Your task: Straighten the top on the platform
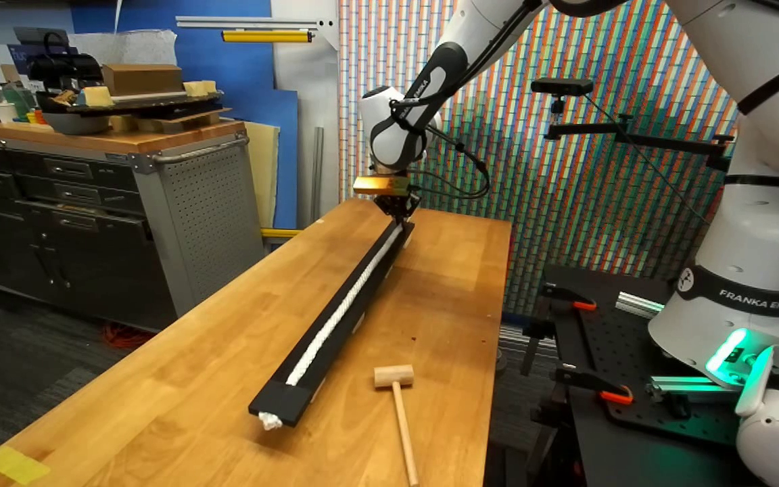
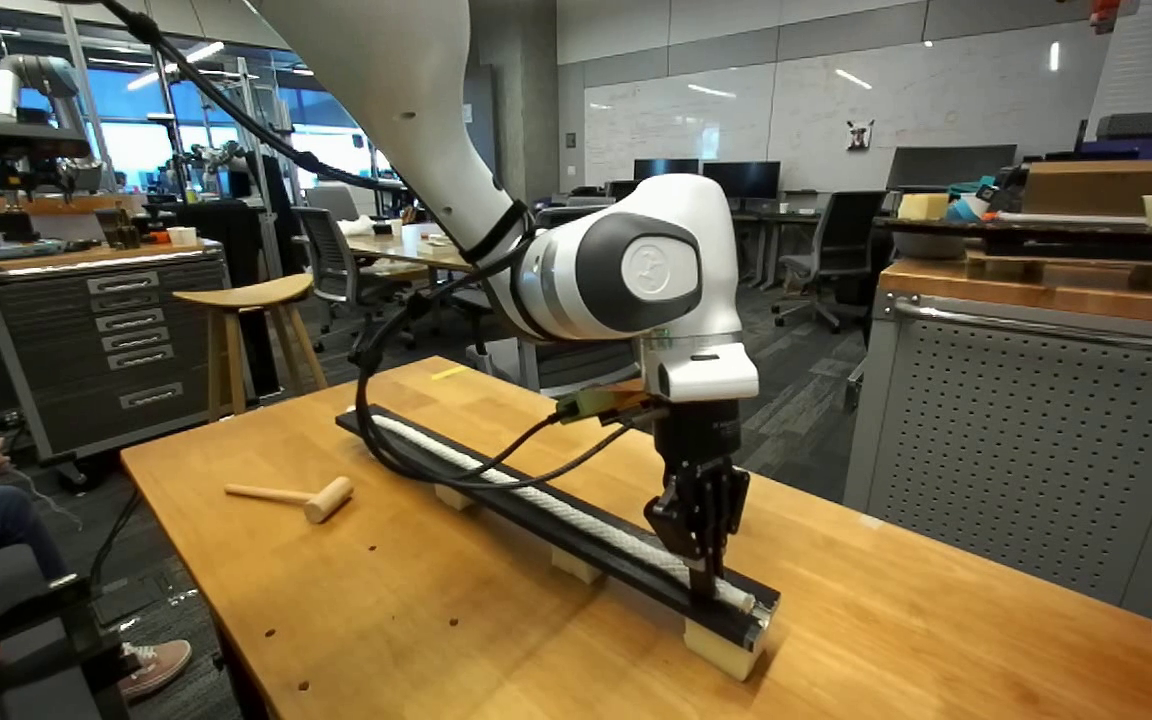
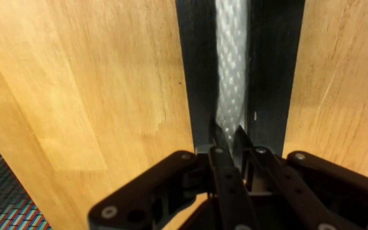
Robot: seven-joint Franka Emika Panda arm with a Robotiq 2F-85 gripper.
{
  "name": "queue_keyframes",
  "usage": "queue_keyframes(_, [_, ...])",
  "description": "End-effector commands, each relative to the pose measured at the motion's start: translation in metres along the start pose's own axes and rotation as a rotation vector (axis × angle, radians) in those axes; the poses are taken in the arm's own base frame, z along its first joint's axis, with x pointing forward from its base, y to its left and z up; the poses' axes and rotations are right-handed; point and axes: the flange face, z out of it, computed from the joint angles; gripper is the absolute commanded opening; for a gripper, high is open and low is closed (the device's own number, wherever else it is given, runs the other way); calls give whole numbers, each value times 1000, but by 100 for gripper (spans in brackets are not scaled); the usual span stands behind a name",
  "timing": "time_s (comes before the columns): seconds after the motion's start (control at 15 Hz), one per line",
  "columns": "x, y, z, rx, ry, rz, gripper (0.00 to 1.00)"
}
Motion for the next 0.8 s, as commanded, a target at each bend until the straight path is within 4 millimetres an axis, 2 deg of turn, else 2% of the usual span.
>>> queue_keyframes(0.0, [16, -12, 5, 48, 22, 15, 3])
queue_keyframes(0.47, [18, -11, 6, 65, 19, 20, 3])
queue_keyframes(0.53, [18, -10, 5, 68, 18, 19, 34])
queue_keyframes(0.6, [19, -10, 4, 73, 15, 24, 36])
queue_keyframes(0.73, [23, -9, 2, 93, 18, 32, 50])
